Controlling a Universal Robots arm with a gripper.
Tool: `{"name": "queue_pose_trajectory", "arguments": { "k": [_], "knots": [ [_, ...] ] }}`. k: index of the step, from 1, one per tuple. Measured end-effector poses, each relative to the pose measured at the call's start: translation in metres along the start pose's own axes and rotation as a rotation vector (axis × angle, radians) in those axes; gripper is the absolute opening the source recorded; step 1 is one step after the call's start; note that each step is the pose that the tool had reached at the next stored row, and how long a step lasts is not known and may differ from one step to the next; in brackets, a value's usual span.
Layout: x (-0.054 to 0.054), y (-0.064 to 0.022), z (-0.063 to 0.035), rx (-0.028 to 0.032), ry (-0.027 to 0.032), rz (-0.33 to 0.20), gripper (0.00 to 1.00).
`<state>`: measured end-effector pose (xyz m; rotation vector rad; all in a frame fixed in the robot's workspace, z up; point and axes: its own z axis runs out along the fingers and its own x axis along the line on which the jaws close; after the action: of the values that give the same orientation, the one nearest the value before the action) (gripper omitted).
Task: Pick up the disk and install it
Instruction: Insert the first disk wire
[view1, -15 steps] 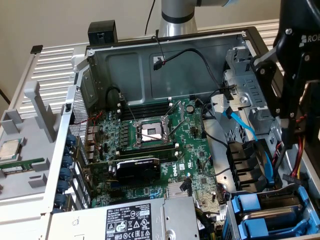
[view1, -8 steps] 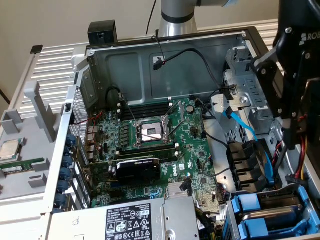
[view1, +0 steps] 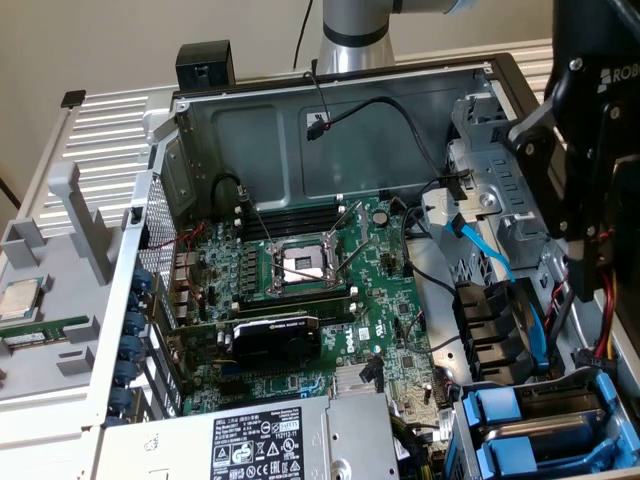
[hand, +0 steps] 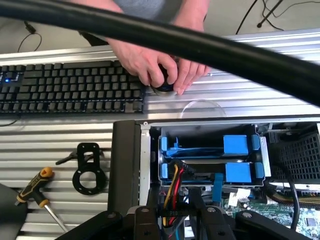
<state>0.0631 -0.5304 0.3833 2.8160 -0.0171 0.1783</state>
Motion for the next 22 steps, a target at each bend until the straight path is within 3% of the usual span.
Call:
{"name": "queue_pose_trajectory", "arguments": {
  "k": [2, 4, 8, 15, 22],
  "knots": [
    [-0.001, -0.0011, 0.0004, -0.0024, 0.0034, -0.014, 0.35],
    [-0.001, -0.0015, 0.0004, -0.0063, 0.0021, -0.018, 0.35],
    [-0.001, -0.002, 0.0003, -0.0076, 0.002, -0.018, 0.35],
    [-0.001, -0.0053, 0.0017, -0.0343, 0.0223, -0.08, 0.35],
    [-0.003, -0.0119, 0.0017, -0.0667, 0.035, -0.121, 0.35]
  ]
}}
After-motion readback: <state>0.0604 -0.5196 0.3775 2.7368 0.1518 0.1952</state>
